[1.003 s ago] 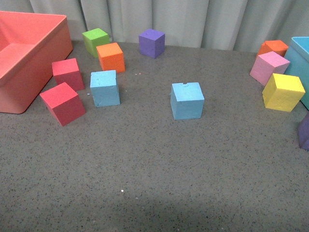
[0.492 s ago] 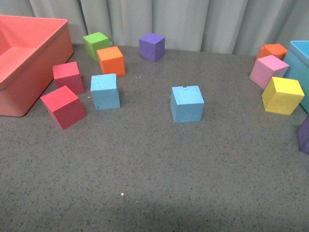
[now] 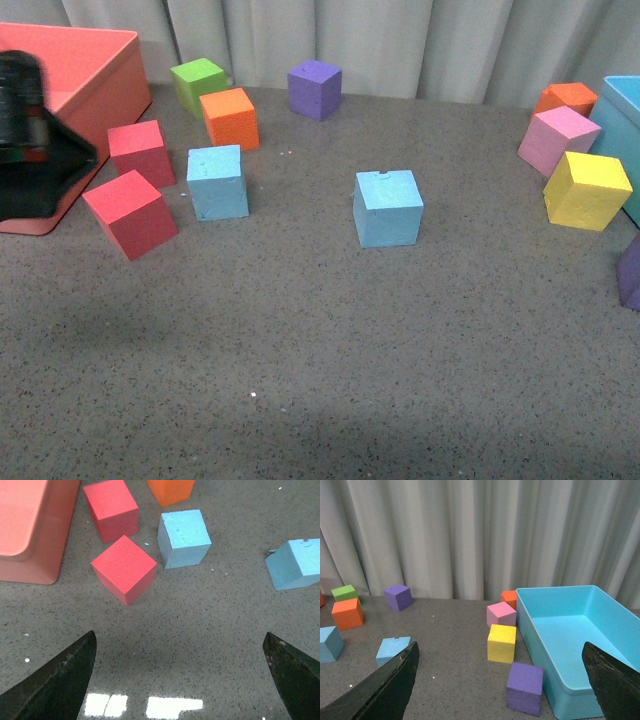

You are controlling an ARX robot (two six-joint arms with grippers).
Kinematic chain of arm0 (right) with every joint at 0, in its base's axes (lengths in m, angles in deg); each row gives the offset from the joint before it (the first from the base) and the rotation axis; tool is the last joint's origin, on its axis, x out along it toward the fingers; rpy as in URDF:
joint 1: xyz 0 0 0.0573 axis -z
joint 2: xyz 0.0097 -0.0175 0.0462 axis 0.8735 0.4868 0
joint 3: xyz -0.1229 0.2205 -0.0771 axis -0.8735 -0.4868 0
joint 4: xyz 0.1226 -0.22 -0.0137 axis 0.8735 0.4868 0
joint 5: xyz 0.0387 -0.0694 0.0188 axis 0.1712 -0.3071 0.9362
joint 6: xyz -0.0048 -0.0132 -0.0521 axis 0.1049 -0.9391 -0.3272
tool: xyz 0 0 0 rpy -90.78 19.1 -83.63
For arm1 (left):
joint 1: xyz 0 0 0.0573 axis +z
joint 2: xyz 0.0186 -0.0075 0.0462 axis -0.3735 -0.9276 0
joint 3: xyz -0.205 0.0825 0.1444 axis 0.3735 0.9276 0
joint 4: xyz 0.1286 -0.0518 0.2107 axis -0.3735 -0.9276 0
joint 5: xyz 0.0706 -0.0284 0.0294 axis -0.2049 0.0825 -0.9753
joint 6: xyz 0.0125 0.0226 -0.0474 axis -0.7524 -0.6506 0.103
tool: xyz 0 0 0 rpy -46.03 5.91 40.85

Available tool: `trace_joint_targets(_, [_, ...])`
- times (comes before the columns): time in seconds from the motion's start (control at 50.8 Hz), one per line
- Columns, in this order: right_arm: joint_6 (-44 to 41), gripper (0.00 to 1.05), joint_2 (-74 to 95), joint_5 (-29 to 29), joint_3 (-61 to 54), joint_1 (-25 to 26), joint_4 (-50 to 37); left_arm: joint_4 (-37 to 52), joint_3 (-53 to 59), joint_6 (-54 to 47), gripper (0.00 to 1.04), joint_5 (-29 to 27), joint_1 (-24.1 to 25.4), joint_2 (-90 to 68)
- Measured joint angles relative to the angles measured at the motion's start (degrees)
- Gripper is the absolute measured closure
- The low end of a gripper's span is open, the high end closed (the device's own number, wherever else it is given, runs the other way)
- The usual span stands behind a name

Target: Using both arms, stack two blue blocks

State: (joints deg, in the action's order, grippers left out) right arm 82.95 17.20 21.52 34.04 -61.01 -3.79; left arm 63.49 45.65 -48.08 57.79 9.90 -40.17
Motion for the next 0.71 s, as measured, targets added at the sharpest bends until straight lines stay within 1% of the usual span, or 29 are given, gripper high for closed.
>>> trace_joint_targets(0.138, [0.0,0.1,0.0,0.0,0.0,0.0,0.0,-4.0,-10.6,3.1,0.07,-2.1,-0.9,-12.2])
trace_joint_targets(0.256, [0.0,0.1,0.0,0.0,0.0,0.0,0.0,-7.2,-21.8,4.3,0.07,-1.8,-1.9,-22.3])
trace_joint_targets(0.354, [0.0,0.1,0.0,0.0,0.0,0.0,0.0,-12.9,-29.9,4.8,0.07,-1.4,-2.6,-29.1])
trace_joint_targets(0.413, [0.0,0.1,0.0,0.0,0.0,0.0,0.0,-14.7,-33.5,4.8,0.07,-0.3,-2.8,-32.7])
trace_joint_targets(0.551, [0.0,0.1,0.0,0.0,0.0,0.0,0.0,-17.6,-40.0,4.5,0.07,-0.2,-2.8,-39.4])
trace_joint_targets(0.708, [0.0,0.1,0.0,0.0,0.0,0.0,0.0,-20.5,-47.2,4.4,0.07,-1.3,-2.6,-45.8])
